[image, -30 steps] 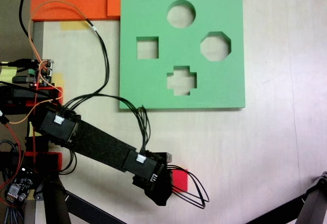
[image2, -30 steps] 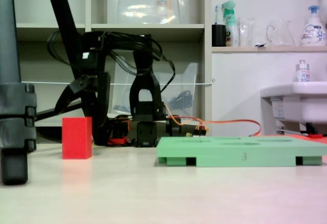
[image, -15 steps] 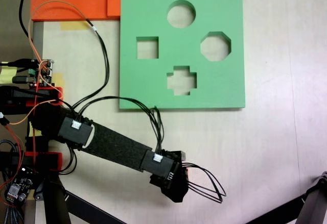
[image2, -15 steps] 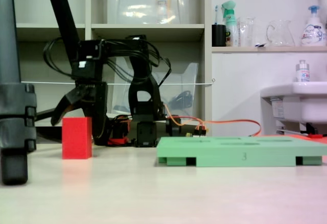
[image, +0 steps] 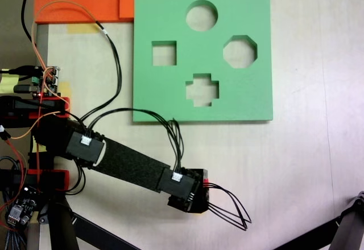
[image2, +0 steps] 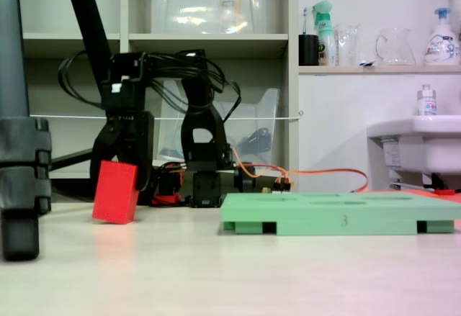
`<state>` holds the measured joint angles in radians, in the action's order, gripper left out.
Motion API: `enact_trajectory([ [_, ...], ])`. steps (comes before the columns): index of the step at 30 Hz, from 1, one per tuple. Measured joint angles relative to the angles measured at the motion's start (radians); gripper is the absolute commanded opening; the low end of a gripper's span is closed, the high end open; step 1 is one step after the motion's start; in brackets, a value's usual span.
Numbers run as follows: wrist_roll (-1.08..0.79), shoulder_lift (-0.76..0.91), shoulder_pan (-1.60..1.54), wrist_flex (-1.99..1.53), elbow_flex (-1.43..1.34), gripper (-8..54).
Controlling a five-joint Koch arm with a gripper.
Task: Put the square block into the corresponding hole
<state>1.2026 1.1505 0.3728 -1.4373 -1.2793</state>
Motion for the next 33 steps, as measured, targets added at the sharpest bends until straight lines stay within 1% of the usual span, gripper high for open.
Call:
enact_trajectory([
  [9, -0.003, 0.044, -0.008, -0.051, -0.009, 16.1],
  [11, -0.002, 0.074, -0.008, -0.072, -0.015, 13.7],
  [14, 0.017, 0.123, -0.046, -0.130, -0.015, 13.7],
  [17, 0.077, 0.192, -0.114, -0.164, -0.014, 13.7],
  [20, 0.172, 0.256, -0.215, -0.190, -0.014, 13.7],
  [23, 0.351, 0.325, -0.380, -0.213, -0.015, 13.7],
  [24, 0.437, 0.342, -0.453, -0.213, -0.014, 13.7],
  [29, 0.775, 0.353, -0.836, -0.193, 0.032, 13.7],
  [33, 0.908, 0.345, -0.999, -0.152, 0.032, 13.7],
])
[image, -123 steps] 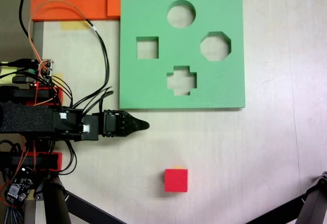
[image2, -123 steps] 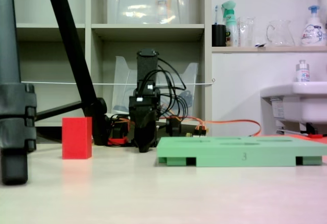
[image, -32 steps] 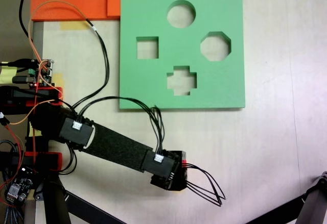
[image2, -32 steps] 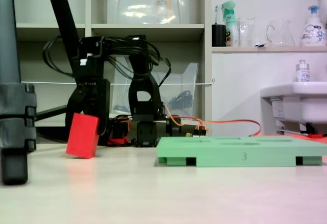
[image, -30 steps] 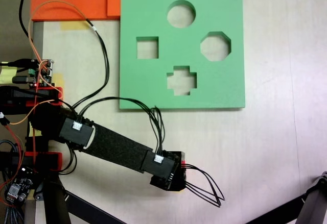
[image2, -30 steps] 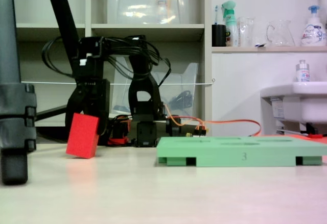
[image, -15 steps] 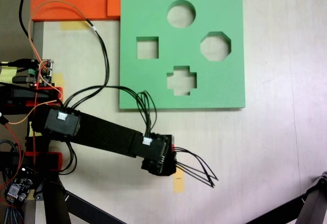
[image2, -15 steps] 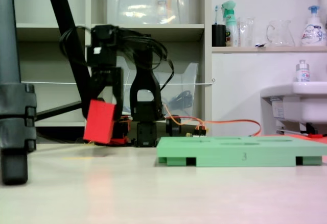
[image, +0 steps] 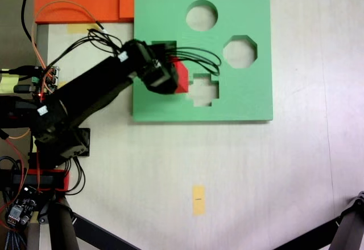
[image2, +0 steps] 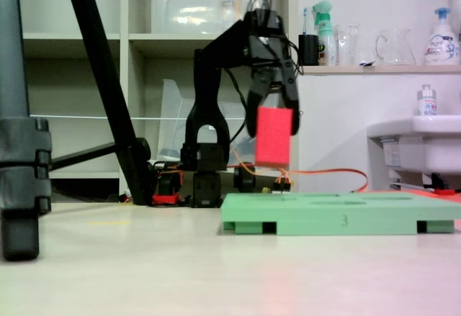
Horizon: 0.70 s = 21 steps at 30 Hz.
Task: Put the square block into the corresponding hole
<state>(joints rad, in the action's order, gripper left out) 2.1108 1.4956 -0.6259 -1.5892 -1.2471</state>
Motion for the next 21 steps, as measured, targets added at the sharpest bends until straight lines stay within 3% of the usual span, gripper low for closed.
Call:
enact_trajectory([
  [10, 0.195, -0.124, -0.183, 0.097, 0.000, 13.7],
  [21, 0.253, -0.178, -0.210, 0.114, 0.002, 13.7],
])
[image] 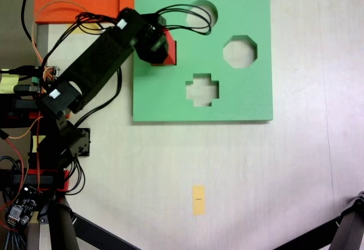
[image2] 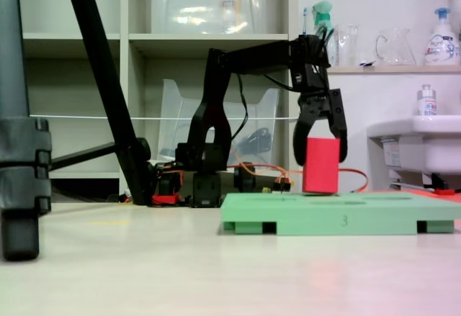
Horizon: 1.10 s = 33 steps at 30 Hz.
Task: Put the square block into the corresponding hole
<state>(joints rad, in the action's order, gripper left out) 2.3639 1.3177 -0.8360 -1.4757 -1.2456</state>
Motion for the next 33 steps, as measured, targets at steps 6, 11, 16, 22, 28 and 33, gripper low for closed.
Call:
enact_trajectory([
  [6, 0.002, -0.021, -0.002, 0.002, -0.011, 13.7],
  [11, 0.032, -0.037, -0.002, 0.020, -0.026, 13.7],
  [16, 0.029, -0.089, 0.006, 0.051, -0.044, 23.6],
  [22, 0.006, -0.052, 0.011, 0.198, -0.215, 42.2],
  [28, -0.221, 0.104, 0.043, 0.224, -0.258, 47.7],
  [33, -0.472, 0.344, 0.104, 0.204, -0.222, 47.2],
])
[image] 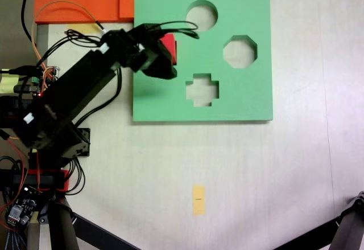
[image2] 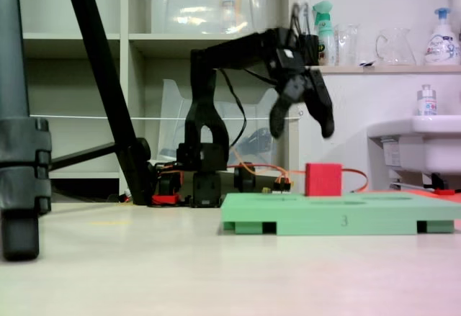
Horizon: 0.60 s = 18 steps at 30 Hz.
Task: Put the square block into the corresponding hole
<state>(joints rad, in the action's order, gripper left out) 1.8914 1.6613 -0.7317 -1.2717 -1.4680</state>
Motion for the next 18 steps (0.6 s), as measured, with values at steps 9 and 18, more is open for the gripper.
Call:
enact_trajectory([
  [9, -1.238, 0.489, 0.212, 0.149, -0.449, 38.9],
  [18, -1.729, 0.589, 0.604, 0.695, -1.135, 37.9],
])
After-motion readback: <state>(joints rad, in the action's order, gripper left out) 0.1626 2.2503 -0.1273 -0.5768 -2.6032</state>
